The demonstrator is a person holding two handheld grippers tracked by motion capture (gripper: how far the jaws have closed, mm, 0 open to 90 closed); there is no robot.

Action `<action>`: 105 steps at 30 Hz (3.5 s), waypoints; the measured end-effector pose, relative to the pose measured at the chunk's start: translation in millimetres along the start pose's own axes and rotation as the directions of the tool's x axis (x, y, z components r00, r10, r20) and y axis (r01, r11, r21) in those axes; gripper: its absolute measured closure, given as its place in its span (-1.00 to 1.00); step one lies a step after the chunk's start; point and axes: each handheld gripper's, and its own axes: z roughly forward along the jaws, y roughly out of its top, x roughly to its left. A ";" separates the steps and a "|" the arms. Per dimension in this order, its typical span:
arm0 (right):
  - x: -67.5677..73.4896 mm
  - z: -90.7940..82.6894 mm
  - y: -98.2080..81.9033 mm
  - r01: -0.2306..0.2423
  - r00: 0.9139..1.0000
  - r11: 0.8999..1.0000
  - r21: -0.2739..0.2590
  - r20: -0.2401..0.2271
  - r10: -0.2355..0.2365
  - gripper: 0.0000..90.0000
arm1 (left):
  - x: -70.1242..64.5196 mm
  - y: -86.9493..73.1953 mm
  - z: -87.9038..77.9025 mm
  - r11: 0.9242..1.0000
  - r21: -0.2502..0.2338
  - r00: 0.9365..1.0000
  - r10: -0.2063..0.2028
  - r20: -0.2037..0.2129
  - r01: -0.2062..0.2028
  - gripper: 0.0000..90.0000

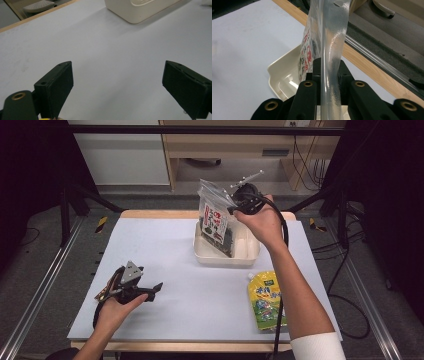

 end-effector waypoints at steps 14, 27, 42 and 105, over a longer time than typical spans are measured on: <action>0.6 -1.6 -0.7 0.004 1.000 1.000 -0.019 -0.009 -0.004 0.70 | 0.0 -0.2 0.2 1.000 0.002 1.000 0.004 -0.001 -0.004 -0.78; 3.7 -7.5 -1.0 0.011 1.000 0.998 -0.055 -0.013 -0.012 0.17 | -0.8 -0.4 1.1 1.000 0.011 1.000 0.012 0.003 -0.012 -0.78; 16.2 -99.6 -78.2 0.079 0.993 0.959 -0.271 0.103 -0.052 -0.37 | -1.9 0.2 0.4 0.999 0.012 0.999 0.037 -0.012 -0.037 -0.79; -44.2 0.7 -288.1 -0.294 0.956 0.954 0.064 0.019 0.293 -0.54 | -5.5 -3.8 8.4 0.994 0.077 0.997 0.079 -0.006 -0.078 -0.79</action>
